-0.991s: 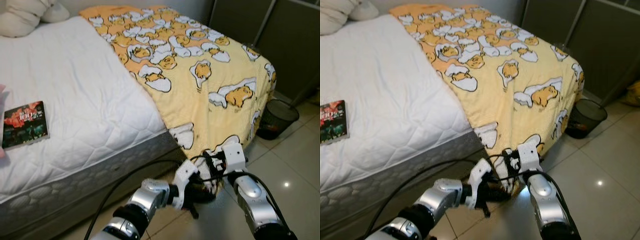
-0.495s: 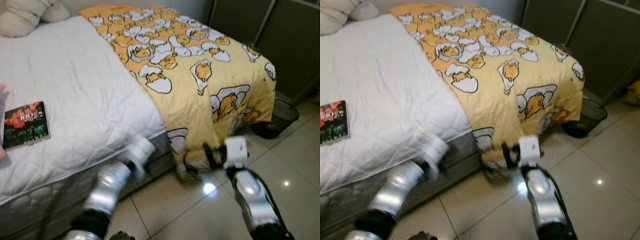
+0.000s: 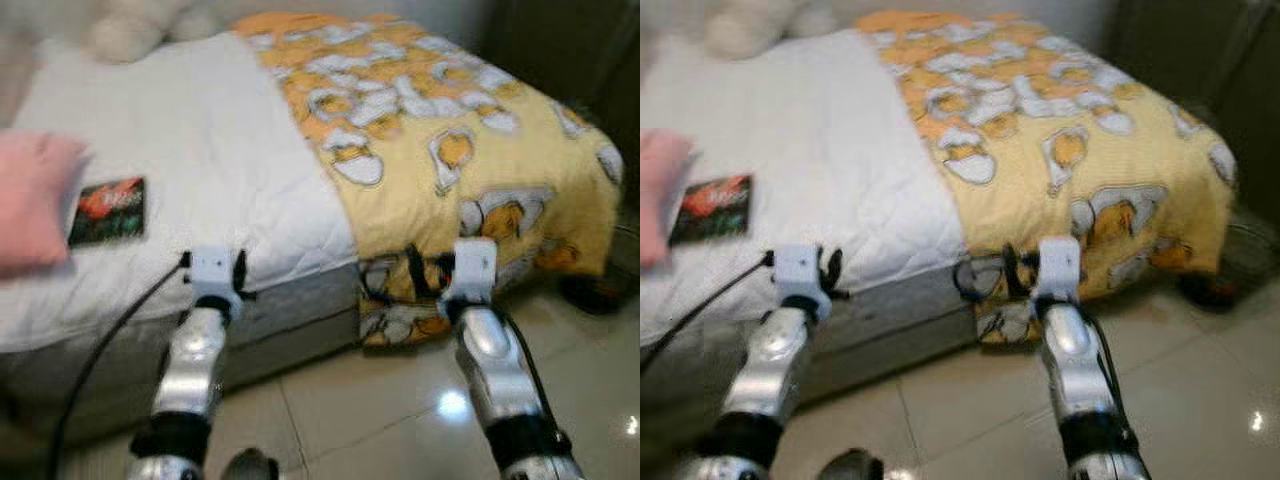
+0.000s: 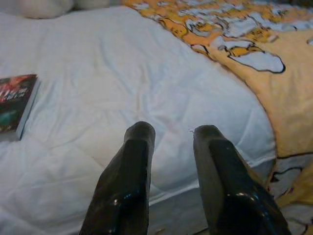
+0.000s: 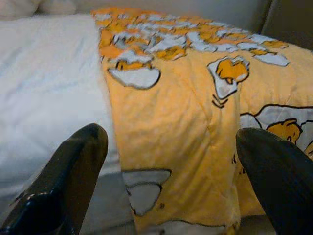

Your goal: Clean up the room

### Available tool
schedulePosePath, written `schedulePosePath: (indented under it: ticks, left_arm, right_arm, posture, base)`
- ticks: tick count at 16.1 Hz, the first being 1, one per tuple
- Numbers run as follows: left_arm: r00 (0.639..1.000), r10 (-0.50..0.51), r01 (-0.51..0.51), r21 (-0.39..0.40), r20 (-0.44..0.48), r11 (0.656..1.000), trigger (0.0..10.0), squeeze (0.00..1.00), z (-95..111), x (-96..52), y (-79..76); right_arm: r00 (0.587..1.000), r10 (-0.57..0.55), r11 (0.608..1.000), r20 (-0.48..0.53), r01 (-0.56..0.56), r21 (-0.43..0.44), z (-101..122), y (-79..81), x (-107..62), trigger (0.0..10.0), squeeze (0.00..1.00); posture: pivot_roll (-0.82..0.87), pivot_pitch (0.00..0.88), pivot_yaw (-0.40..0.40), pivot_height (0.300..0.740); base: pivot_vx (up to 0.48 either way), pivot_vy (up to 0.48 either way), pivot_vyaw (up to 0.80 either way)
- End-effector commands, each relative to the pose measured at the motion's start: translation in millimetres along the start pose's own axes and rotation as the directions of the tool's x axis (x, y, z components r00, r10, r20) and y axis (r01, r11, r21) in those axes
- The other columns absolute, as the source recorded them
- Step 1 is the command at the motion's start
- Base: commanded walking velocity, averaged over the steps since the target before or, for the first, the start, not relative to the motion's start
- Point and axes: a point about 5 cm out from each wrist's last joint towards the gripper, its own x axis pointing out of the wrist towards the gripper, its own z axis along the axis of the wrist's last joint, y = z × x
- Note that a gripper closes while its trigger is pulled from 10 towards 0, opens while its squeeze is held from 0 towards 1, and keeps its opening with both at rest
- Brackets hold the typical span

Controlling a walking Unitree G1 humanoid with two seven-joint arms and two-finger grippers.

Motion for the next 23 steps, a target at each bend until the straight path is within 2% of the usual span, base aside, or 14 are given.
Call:
schedulePosePath:
  ticks: [1,2,4,5,6,7,10,11,13,15,17,20,21,23]
  left_arm:
    - [1.0,0.015,-0.015,0.044,0.009,0.999,10.0,0.0,2,-1.6,1.3]
    - [0.999,0.032,-0.033,0.076,0.018,0.997,10.0,0.0,0,-6.8,2.4]
    - [0.993,0.12,-0.12,0.07,-0.001,0.99,10.0,0.0,-6,-8.1,12.3]
    - [0.991,0.133,-0.133,0.072,0.0,0.989,10.0,0.0,-5,-7.7,13.6]
    - [0.989,0.145,-0.146,0.064,0.017,0.987,10.0,0.0,0,-6.3,14.4]
    - [0.99,0.113,-0.121,0.097,0.086,0.988,10.0,0.0,13,-2.9,11.7]
    - [0.991,0.115,-0.121,0.081,0.072,0.989,10.0,0.0,17,7.2,7.9]
    - [0.996,0.076,-0.08,0.077,0.054,0.994,10.0,0.0,16,10.1,2.8]
    - [0.998,0.055,-0.058,0.092,0.037,0.994,10.0,0.0,14,11.9,2.4]
    - [0.998,0.037,-0.038,0.024,0.046,0.999,10.0,0.0,18,11.2,7.3]
    - [0.998,0.034,-0.037,0.052,0.043,0.998,10.0,0.0,18,13.0,2.9]
    - [0.999,0.0,-0.003,0.071,0.046,0.997,10.0,0.0,20,16.4,-5.1]
    - [0.999,0.011,-0.012,0.035,0.031,0.999,10.0,0.0,19,18.2,-3.3]
    - [0.999,0.02,-0.021,0.039,0.025,0.999,10.0,0.0,18,17.5,1.2]
  right_arm:
    - [1.0,-0.003,1.0,0.029,0.003,0.005,7,-0.4,0.5,10.0,0.0]
    - [1.0,-0.016,1.0,0.019,0.016,0.002,2,-3.4,-4.9,10.0,0.0]
    - [0.998,-0.051,0.999,0.03,0.051,0.011,-2,-12.0,-10.5,10.0,0.0]
    - [0.997,-0.061,0.998,0.038,0.06,0.017,-1,-13.4,-11.1,10.0,0.0]
    - [0.993,-0.087,0.995,0.078,0.083,0.057,5,-16.9,-11.2,10.0,0.0]
    - [0.989,-0.117,0.99,0.092,0.109,0.086,11,-18.2,-7.6,10.0,0.0]
    - [0.995,-0.067,0.996,0.068,0.062,0.069,9,-8.3,0.3,10.0,0.0]
    - [0.998,-0.042,0.998,0.052,0.039,0.051,8,-4.1,2.5,10.0,0.0]
    - [0.999,-0.012,0.998,0.035,0.01,0.069,3,3.2,2.1,10.0,0.0]
    - [1.0,0.02,0.998,0.018,-0.021,0.065,-3,11.1,-2.2,10.0,0.0]
    - [0.999,0.048,0.997,0.01,-0.049,0.06,-7,17.6,-4.3,10.0,0.0]
    - [0.999,0.052,0.997,0.007,-0.053,0.058,-7,17.5,-2.5,10.0,0.0]
    - [0.998,0.059,0.997,0.002,-0.059,0.059,-7,17.8,-1.7,10.0,0.0]
    - [0.998,0.065,0.996,-0.008,-0.064,0.064,-9,16.3,-2.5,10.0,0.0]
  posture:
    - [0.08,0.0,-0.03,0.728]
    - [0.09,0.0,-0.043,0.728]
    - [0.1,0.0,-0.046,0.728]
    - [0.1,0.0,-0.047,0.728]
    - [0.1,0.0,-0.052,0.728]
    - [0.1,0.0,-0.052,0.728]
    - [0.12,0.0,-0.054,0.728]
    - [0.12,0.0,-0.057,0.728]
    - [0.14,0.0,-0.06,0.728]
    - [0.14,0.0,-0.063,0.728]
    - [0.13,0.0,-0.053,0.728]
    - [0.12,0.0,-0.049,0.728]
    - [0.13,0.0,-0.053,0.728]
    - [0.13,0.0,-0.059,0.728]
  base:
    - [0.0,-0.469,0.58]
    - [0.0,-0.469,0.57]
    - [0.0,-0.469,0.56]
    - [0.0,-0.469,0.56]
    - [0.0,-0.469,0.56]
    - [0.0,-0.469,0.57]
    - [0.0,-0.461,0.57]
    - [0.0,-0.454,0.58]
    - [0.0,0.0,0.56]
    - [0.454,0.0,0.56]
    - [0.469,0.0,0.56]
    - [0.47,0.0,0.56]
    - [0.469,0.0,0.56]
    - [0.467,0.0,0.56]
